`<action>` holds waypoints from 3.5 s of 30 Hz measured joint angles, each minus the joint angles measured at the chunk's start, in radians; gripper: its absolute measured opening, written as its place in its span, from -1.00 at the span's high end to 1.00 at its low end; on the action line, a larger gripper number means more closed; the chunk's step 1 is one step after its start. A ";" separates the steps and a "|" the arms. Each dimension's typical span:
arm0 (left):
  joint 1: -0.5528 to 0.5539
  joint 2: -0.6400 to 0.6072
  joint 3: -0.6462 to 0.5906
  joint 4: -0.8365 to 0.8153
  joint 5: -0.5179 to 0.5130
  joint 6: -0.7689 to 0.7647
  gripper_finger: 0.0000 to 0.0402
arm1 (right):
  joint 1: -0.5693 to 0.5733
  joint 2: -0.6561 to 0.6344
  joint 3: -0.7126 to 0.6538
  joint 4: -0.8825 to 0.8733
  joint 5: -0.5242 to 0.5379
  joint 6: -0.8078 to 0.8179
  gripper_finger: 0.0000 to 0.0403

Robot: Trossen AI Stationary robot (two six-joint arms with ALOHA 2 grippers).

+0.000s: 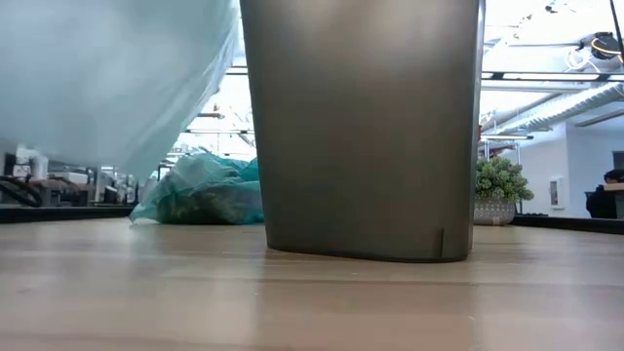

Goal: Place trash/remove bag and relplace
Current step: Insert the new trash bag into the trash bin

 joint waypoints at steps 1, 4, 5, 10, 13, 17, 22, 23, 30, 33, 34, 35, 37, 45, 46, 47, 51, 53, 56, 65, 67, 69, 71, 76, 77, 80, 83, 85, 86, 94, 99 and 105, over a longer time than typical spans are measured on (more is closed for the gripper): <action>0.010 0.001 0.026 0.051 -0.004 0.083 1.00 | 0.000 0.001 0.000 0.008 0.000 0.002 0.83; 0.035 0.003 0.084 0.201 -0.007 0.318 1.00 | 0.000 0.001 0.000 0.044 0.004 0.004 0.83; 0.042 0.007 0.097 0.245 -0.007 0.384 1.00 | 0.000 0.002 0.000 0.059 0.004 0.006 0.83; 0.066 0.017 0.138 0.352 -0.005 0.581 1.00 | 0.003 0.007 0.000 0.140 0.017 0.023 0.83; 0.077 0.028 0.157 0.389 -0.005 0.656 1.00 | 0.021 0.023 0.000 0.139 0.092 0.006 0.83; 0.090 0.046 0.187 0.420 -0.004 0.741 1.00 | 0.066 0.070 0.000 0.137 0.225 -0.116 0.77; 0.126 0.073 0.232 0.445 -0.002 0.832 1.00 | 0.132 0.149 0.000 0.143 0.464 -0.269 0.60; 0.133 0.078 0.242 0.446 -0.002 0.849 1.00 | 0.146 0.164 0.000 0.143 0.519 -0.293 0.54; 0.170 0.100 0.324 0.460 -0.002 0.955 1.00 | 0.239 0.272 0.000 0.226 0.927 -0.421 0.13; 0.181 0.110 0.356 0.474 -0.006 1.021 1.00 | 0.271 0.324 0.000 0.323 1.101 -0.522 -0.02; 0.185 0.113 0.367 0.474 -0.018 1.042 1.00 | 0.281 0.340 0.000 0.364 1.148 -0.575 -0.06; 0.189 0.116 0.377 0.474 -0.036 1.064 1.00 | 0.292 0.356 0.000 0.403 1.192 -0.638 -0.10; 0.195 0.124 0.395 0.476 -0.064 1.101 1.00 | 0.309 0.390 0.000 0.490 1.284 -0.764 -0.15; 0.200 0.133 0.415 0.489 -0.110 1.154 1.00 | 0.354 0.501 0.000 0.702 1.398 -1.093 -0.20; 0.200 0.134 0.414 0.488 -0.110 1.154 1.00 | 0.356 0.511 0.000 0.734 1.407 -1.103 -0.20; 0.200 0.134 0.414 0.486 -0.110 1.156 1.00 | 0.358 0.520 0.000 0.750 1.412 -1.119 -0.20; 0.200 0.143 0.414 0.469 -0.110 1.156 1.00 | 0.366 0.538 -0.001 0.767 1.436 -1.150 -0.20; 0.198 0.152 0.414 0.429 -0.110 1.144 1.00 | 0.381 0.536 -0.001 0.777 1.491 -1.146 -0.20; 0.177 0.153 0.414 0.343 -0.112 1.080 1.00 | 0.422 0.516 -0.001 0.823 1.593 -1.151 -0.20; 0.093 0.154 0.413 0.023 -0.056 0.763 1.00 | 0.584 0.424 0.000 1.177 1.898 -1.098 -0.20; 0.082 0.154 0.413 -0.018 -0.032 0.723 1.00 | 0.622 0.401 0.000 1.181 1.930 -1.034 -0.20; 0.075 0.154 0.413 -0.052 -0.009 0.687 1.00 | 0.652 0.387 0.000 1.184 1.932 -0.987 -0.20; 0.071 0.154 0.413 -0.086 0.004 0.646 1.00 | 0.675 0.378 0.000 1.183 1.933 -0.944 -0.20; 0.075 0.157 0.413 -0.279 0.004 0.516 1.00 | 0.699 0.360 0.000 1.183 1.933 -0.863 -0.20; 0.081 0.167 0.413 -0.316 0.004 0.506 1.00 | 0.697 0.358 0.000 1.183 1.933 -0.862 -0.20; 0.099 0.180 0.413 -0.373 0.027 0.476 1.00 | 0.694 0.359 0.000 1.181 1.933 -0.901 -0.20; 0.102 0.181 0.413 -0.382 0.065 0.465 1.00 | 0.692 0.360 0.000 1.180 1.933 -0.969 -0.20; 0.103 0.180 0.413 -0.379 0.065 0.465 1.00 | 0.689 0.358 0.000 1.181 1.933 -0.986 -0.20; 0.104 0.180 0.413 -0.379 0.065 0.464 1.00 | 0.686 0.357 0.000 1.181 1.933 -0.983 -0.20; 0.103 0.179 0.413 -0.476 0.063 0.354 1.00 | 0.599 0.357 0.000 1.181 1.932 -0.822 -0.14; 0.103 0.180 0.413 -0.507 0.102 0.293 1.00 | 0.538 0.357 0.000 1.173 1.932 -0.803 -0.02; 0.101 0.180 0.413 -0.508 0.169 0.289 1.00 | 0.473 0.369 0.000 1.137 1.932 -0.803 0.10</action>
